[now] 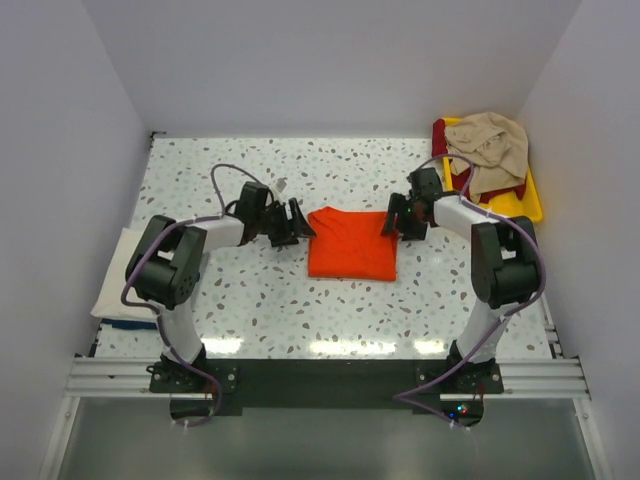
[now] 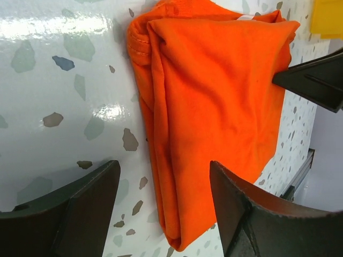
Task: Fold and stack the t-shirts
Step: Neatly place the folded tshirt to the corner
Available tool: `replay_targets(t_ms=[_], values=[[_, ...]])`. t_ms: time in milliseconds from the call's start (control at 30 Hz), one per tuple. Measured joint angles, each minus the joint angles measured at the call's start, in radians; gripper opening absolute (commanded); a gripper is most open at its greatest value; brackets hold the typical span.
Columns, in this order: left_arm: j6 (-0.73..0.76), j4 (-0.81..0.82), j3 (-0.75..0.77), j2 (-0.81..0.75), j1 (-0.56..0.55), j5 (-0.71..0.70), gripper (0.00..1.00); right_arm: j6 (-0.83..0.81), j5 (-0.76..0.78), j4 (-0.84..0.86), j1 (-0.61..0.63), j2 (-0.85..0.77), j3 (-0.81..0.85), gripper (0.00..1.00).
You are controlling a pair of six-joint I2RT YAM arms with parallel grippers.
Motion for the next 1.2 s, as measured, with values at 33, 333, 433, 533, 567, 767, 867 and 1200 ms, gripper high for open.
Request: replay_targets(t_ms=[33,333,433,533,567,767,867,1200], values=[[0.003,0.0,0.0,0.007,-0.002,-0.002,0.72,-0.007,0.003,-0.002,0.0,0.02,0.003,0.66],[0.01,0.008,0.028,0.039,-0.035,-0.032,0.67,-0.03,0.039,-0.02,0.003,0.071,0.062,0.45],[0.009,0.01,0.037,0.046,-0.048,-0.053,0.64,-0.03,0.041,-0.022,0.004,0.092,0.085,0.35],[0.007,0.012,0.044,0.051,-0.062,-0.085,0.62,-0.03,0.041,-0.024,0.005,0.108,0.101,0.3],[0.006,0.012,0.045,0.052,-0.068,-0.099,0.61,-0.03,0.041,-0.024,0.005,0.111,0.107,0.29],[-0.006,0.023,0.046,0.053,-0.092,-0.164,0.58,-0.03,0.039,-0.026,0.005,0.127,0.127,0.27],[-0.021,0.028,0.05,0.058,-0.103,-0.195,0.56,-0.029,0.034,-0.026,0.005,0.134,0.135,0.27],[-0.089,0.036,0.059,0.069,-0.157,-0.317,0.31,-0.028,0.017,-0.026,0.011,0.152,0.165,0.27]])
